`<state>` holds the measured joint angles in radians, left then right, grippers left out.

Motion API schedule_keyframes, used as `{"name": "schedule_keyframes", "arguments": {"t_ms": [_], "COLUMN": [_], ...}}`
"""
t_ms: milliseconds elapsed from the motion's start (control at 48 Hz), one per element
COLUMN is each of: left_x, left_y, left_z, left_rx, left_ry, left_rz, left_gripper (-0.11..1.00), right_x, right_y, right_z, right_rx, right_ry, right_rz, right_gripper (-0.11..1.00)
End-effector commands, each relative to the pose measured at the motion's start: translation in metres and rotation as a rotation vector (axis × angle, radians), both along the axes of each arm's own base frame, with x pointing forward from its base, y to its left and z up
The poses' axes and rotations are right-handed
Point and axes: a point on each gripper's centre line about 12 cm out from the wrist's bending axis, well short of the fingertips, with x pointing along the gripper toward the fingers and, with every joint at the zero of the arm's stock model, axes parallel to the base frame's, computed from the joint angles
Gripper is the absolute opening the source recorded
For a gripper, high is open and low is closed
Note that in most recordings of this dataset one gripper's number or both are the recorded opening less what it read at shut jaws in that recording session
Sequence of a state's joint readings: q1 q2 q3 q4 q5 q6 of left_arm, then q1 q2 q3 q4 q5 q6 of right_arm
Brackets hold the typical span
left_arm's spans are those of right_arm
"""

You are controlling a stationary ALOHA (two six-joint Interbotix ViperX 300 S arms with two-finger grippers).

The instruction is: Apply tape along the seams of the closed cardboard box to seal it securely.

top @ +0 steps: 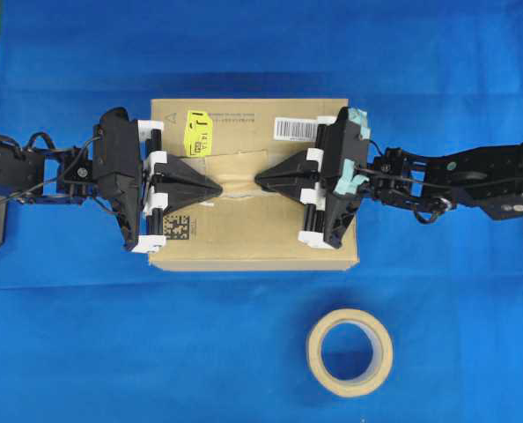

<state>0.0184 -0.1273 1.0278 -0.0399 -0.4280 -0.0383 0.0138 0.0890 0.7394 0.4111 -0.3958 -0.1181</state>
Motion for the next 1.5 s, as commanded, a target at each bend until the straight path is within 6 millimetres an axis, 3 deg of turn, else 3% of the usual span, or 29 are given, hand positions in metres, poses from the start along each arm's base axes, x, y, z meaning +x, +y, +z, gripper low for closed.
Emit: {"name": "schedule_keyframes", "arguments": {"t_ms": [0,167,375,521,667,917,1084,1292,1479], "left_x": [-0.007,0.001,0.002,-0.012,-0.038,-0.080,-0.103,-0.124,-0.133], "left_y": [0.001,0.001,0.000,0.000,0.000,-0.001,-0.001,-0.002,-0.004], "left_z": [-0.009,0.007,0.056,0.085,0.099,0.103,0.093,0.076,0.063], "left_rx": [-0.011,-0.010,0.009,0.025,0.037,0.038,0.036,0.032,0.031], "left_ry": [0.041,0.003,-0.066,-0.119,-0.171,-0.214,-0.212,-0.205,-0.182], "left_rz": [0.009,0.008,-0.008,-0.017,-0.018,-0.016,-0.015,-0.016,-0.023], "left_gripper": [0.00,0.00,0.00,0.00,0.00,0.00,0.00,0.00,0.00], "right_x": [-0.006,-0.004,-0.019,-0.040,-0.069,-0.117,-0.141,-0.164,-0.172], "right_y": [0.004,0.004,0.004,0.003,0.002,0.004,0.005,0.005,0.005], "right_z": [-0.002,0.021,0.075,0.104,0.118,0.118,0.107,0.082,0.066], "right_rx": [0.005,-0.014,-0.051,-0.081,-0.088,-0.073,-0.068,-0.064,-0.062], "right_ry": [0.013,-0.045,-0.172,-0.236,-0.273,-0.261,-0.242,-0.205,-0.165], "right_rz": [0.009,0.020,0.042,0.052,0.055,0.083,0.094,0.094,0.093], "right_gripper": [-0.01,-0.01,-0.01,-0.01,-0.01,-0.01,-0.01,-0.01,-0.01]}}
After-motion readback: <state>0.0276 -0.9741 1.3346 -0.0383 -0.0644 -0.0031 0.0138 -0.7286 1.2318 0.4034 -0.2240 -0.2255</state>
